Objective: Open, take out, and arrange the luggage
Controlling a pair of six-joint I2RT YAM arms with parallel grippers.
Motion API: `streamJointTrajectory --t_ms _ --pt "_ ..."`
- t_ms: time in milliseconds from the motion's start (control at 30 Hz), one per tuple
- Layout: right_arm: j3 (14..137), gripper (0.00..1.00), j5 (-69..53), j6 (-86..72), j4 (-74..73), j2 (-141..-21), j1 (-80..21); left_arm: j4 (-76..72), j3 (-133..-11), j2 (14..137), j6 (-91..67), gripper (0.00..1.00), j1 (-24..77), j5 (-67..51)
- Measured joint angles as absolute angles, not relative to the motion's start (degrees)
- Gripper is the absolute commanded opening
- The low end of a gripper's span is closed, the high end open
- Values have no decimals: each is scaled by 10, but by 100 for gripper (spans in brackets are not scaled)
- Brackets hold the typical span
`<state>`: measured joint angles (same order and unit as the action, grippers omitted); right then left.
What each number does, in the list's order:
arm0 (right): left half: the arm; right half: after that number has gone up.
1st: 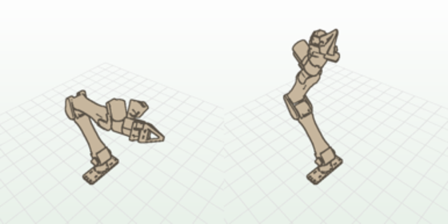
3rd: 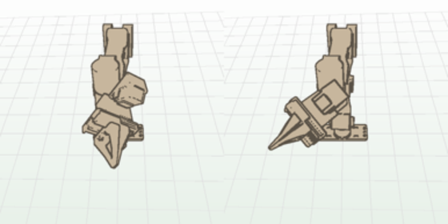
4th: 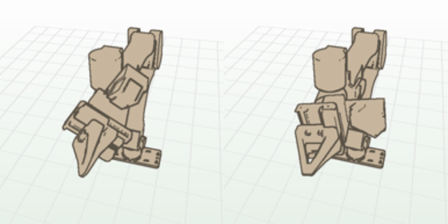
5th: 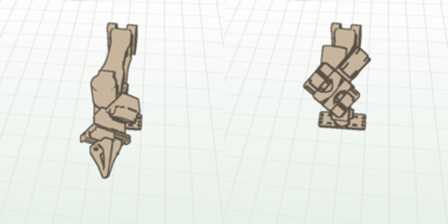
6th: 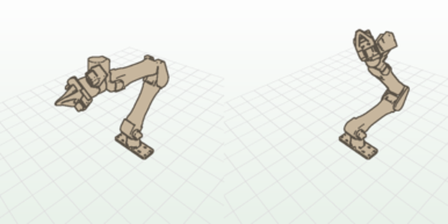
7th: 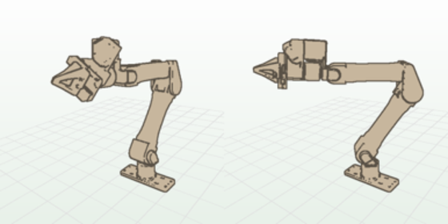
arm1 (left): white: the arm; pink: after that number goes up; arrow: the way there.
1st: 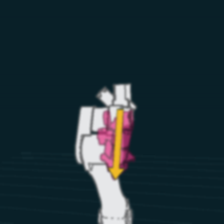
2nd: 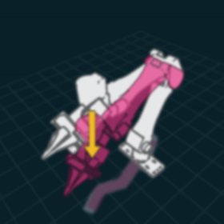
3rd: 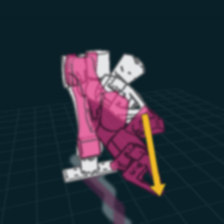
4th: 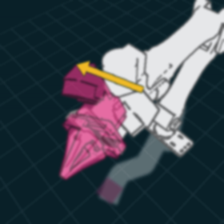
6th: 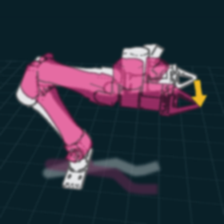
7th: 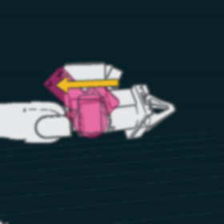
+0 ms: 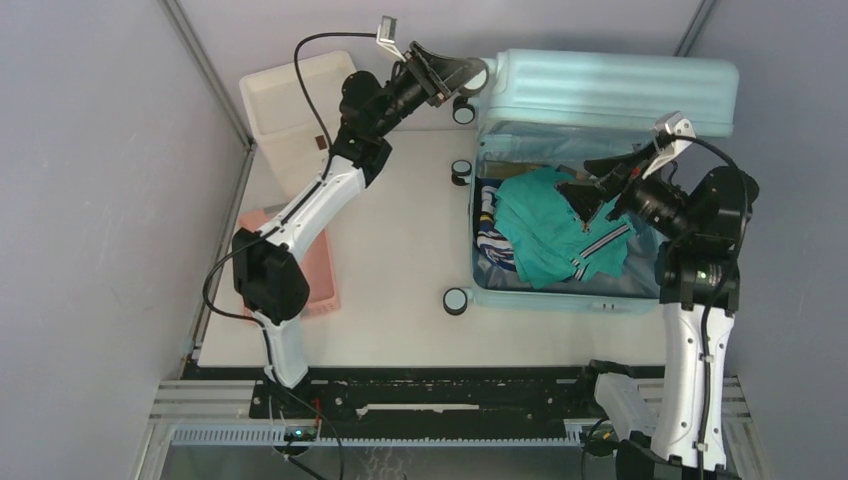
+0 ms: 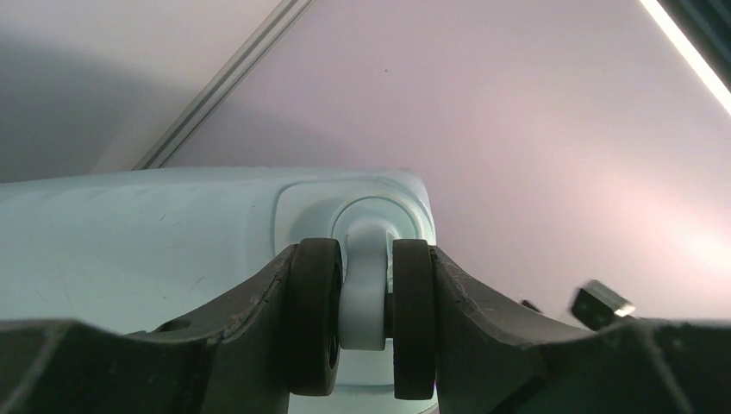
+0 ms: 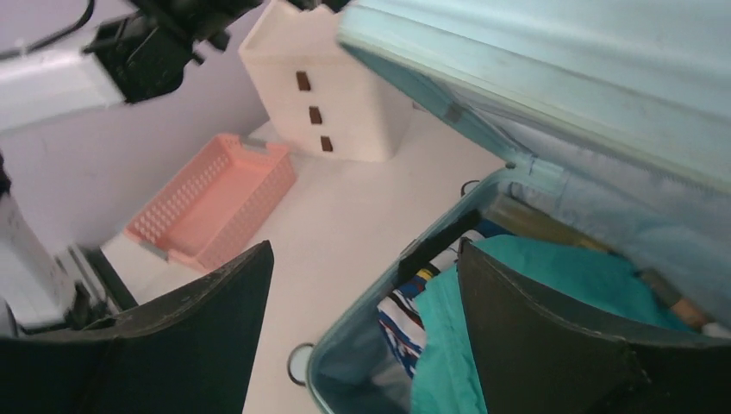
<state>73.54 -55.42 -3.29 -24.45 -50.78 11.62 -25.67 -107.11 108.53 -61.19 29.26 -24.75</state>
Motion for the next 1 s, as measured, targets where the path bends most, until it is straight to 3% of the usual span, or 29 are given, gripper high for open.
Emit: streamJointTrajectory --t_ms 300,467,733,800,967,1000 --pt "694 76 -417 -404 -20 -600 92 -260 -1090 1101 -627 0 288 -237" --pt "694 63 -375 -539 51 -635 77 -261 -1090 1101 -629 0 287 -233" --pt "694 8 -324 -655 76 -658 79 -257 -1105 1110 -631 0 284 -222" --pt "694 0 -320 -687 88 -667 82 -251 -1116 1118 -631 10 284 -216" --pt "710 0 -324 -735 119 -695 91 -236 -1132 1126 -631 63 284 -201" --pt "722 0 -328 -738 124 -705 93 -232 -1133 1126 -630 68 284 -196"
